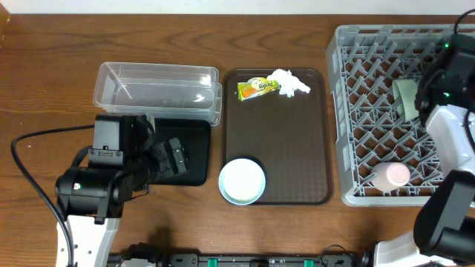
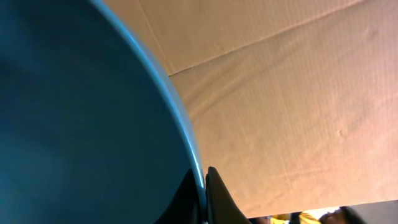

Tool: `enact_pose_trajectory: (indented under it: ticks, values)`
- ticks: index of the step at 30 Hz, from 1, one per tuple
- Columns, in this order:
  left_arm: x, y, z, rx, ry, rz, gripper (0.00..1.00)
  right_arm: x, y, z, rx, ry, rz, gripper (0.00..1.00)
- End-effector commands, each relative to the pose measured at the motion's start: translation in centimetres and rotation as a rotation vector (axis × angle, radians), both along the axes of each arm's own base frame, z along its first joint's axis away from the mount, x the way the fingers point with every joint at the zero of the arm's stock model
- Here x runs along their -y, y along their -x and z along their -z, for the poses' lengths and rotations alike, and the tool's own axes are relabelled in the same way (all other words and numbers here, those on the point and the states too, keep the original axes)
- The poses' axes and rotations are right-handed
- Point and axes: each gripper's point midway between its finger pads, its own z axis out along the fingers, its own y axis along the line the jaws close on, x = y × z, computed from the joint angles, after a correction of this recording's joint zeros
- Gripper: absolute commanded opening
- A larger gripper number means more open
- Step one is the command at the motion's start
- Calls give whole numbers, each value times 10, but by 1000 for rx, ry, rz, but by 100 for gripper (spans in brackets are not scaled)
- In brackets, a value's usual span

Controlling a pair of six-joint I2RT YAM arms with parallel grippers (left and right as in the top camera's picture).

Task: Sort waste into correct bins and load items into the dishwasher rack
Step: 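Lift the blue plate and stand it in the dish rack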

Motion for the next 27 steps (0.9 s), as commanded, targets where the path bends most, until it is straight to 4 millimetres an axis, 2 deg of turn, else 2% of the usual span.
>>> enact_pose_trajectory:
  ticks: [1,4,5,8,14,18,20,22,24,27]
  values:
    - [-3,-2,-3,14,-19,-1,92,-17,-18,17,-94,-3,-46,7]
    - [-3,-2,-3,14,-19,-1,92,-36,-34,24,-99,-14,-115,21]
    - [-3,-2,-3,14,-19,-1,92,-44,-40,25,-79,-21,-142,32]
    - [-3,-2,-3,14,-19,-1,92,-55,-46,16,-29,-9,-166,52]
    - [-3,-2,-3,14,-19,-1,92,-68,-42,-30,131,13,-202,59]
    - [-3,-2,-3,15,-19,-1,92,-92,-42,-68,241,-9,-330,58]
    - [-3,-2,-3,12,-19,-1,92,-114,-45,-80,274,-46,-431,59]
    - [-3,-2,-3,12,-19,-1,92,-143,-51,-79,304,-131,-562,58]
    - [-3,-2,-3,12,-19,-1,92,-183,-59,-64,307,-285,-728,58]
    - [-3,-2,-2,11,-19,-1,92,-258,-62,-24,318,-664,-951,57]
